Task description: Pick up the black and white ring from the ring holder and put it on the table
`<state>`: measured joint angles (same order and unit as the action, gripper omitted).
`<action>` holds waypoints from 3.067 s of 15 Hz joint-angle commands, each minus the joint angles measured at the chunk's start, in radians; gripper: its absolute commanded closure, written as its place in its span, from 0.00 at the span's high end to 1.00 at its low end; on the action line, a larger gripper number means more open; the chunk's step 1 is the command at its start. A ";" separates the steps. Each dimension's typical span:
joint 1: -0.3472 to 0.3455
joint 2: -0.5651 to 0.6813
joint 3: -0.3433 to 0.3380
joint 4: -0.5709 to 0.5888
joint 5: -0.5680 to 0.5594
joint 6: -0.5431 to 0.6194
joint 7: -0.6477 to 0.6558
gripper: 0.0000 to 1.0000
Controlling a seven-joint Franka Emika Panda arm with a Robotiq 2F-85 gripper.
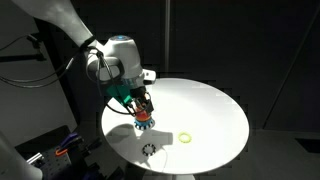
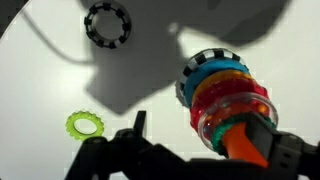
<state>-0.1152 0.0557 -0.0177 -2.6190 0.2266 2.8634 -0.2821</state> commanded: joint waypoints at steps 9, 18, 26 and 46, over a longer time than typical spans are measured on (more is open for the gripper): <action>0.005 -0.019 0.048 -0.006 0.092 0.001 -0.105 1.00; 0.015 0.009 0.041 -0.006 0.008 0.069 -0.067 1.00; 0.022 0.039 0.040 -0.003 -0.025 0.104 -0.058 1.00; 0.028 0.057 0.039 0.004 -0.031 0.125 -0.056 0.75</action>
<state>-0.0893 0.1046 0.0280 -2.6184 0.2039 2.9705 -0.3535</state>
